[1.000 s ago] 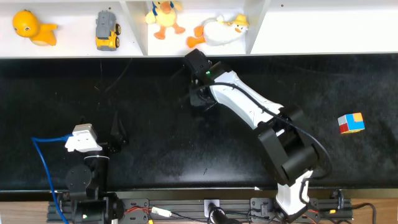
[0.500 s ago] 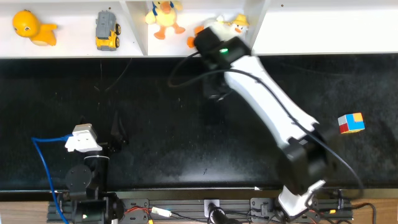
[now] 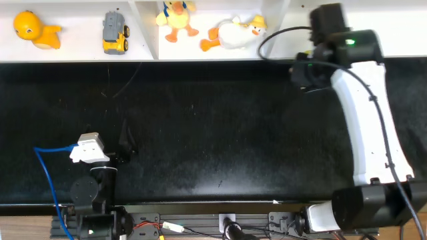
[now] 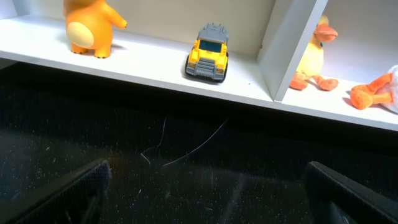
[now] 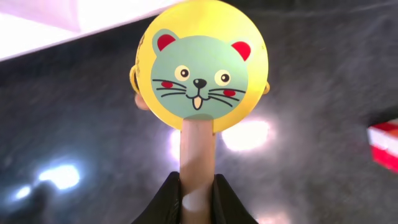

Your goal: Store Toys

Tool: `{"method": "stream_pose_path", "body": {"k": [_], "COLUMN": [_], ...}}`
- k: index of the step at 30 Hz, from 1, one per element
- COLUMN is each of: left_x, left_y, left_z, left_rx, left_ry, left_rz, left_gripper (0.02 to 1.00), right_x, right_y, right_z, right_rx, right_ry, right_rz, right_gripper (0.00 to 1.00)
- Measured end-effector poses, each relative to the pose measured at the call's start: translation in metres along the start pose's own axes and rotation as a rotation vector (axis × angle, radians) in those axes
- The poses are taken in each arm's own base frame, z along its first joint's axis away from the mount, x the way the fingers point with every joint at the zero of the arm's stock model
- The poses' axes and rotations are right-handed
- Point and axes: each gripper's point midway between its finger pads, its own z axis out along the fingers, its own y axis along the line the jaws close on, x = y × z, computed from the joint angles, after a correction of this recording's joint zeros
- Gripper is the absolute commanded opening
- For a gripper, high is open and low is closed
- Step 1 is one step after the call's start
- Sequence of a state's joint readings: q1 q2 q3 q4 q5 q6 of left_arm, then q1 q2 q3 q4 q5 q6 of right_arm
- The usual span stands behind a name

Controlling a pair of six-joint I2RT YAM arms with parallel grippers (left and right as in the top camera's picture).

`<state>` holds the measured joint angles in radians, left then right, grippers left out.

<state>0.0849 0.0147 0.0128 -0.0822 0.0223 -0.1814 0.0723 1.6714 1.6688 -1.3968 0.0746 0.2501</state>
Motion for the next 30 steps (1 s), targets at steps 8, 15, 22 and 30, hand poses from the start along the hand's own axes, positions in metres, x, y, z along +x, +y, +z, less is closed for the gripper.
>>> {"method": "stream_pose_path", "body": {"k": [8,15,22,30], "left_x": [0.0,0.0,0.0,0.0], "left_y": [0.0,0.0,0.0,0.0], "left_z": [0.0,0.0,0.0,0.0], "left_rx": [0.0,0.0,0.0,0.0], "left_ry": [0.0,0.0,0.0,0.0], "left_rz": [0.0,0.0,0.0,0.0], "left_gripper": [0.998,0.998,0.998,0.998], "right_x": [-0.016,-0.052,-0.069,-0.106], "right_y": [-0.024,-0.009,0.002,0.016], "right_z": [0.039,0.045,0.063,0.05], "right_rx": [-0.05,-0.108,-0.152,-0.189], "right_ry": [-0.04,-0.201,-0.309,-0.494], "right_rz": [-0.077,-0.172,-0.23,-0.291], "right_gripper": [0.049,0.051,0.049,0.047]}}
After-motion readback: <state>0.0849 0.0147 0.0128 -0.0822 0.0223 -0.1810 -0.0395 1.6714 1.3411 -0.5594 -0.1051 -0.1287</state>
